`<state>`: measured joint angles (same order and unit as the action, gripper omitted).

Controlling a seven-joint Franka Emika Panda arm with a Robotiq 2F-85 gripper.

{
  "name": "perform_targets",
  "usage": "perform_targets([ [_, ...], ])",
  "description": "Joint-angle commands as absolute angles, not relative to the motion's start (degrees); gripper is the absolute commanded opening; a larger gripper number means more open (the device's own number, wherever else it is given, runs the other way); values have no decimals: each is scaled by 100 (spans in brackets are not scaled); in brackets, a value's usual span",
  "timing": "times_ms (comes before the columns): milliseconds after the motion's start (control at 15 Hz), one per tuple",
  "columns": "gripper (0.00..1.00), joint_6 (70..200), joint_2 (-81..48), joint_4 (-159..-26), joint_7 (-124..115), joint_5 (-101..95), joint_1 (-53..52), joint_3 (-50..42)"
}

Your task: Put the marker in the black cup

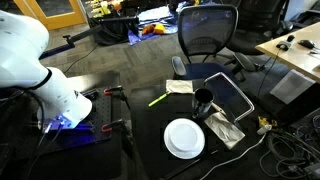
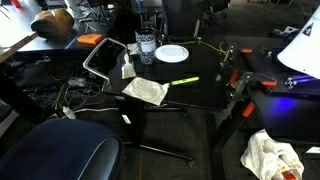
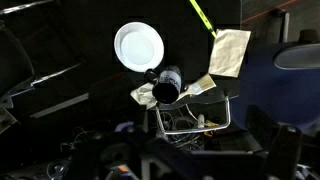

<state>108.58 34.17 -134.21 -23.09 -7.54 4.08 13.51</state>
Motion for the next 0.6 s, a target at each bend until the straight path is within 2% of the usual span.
perform_targets([
  [0,100,10841,3397,-13409,-2362,-817,287,1257],
  [533,100,11030,3402,-13623,-2176,-787,213,1171],
])
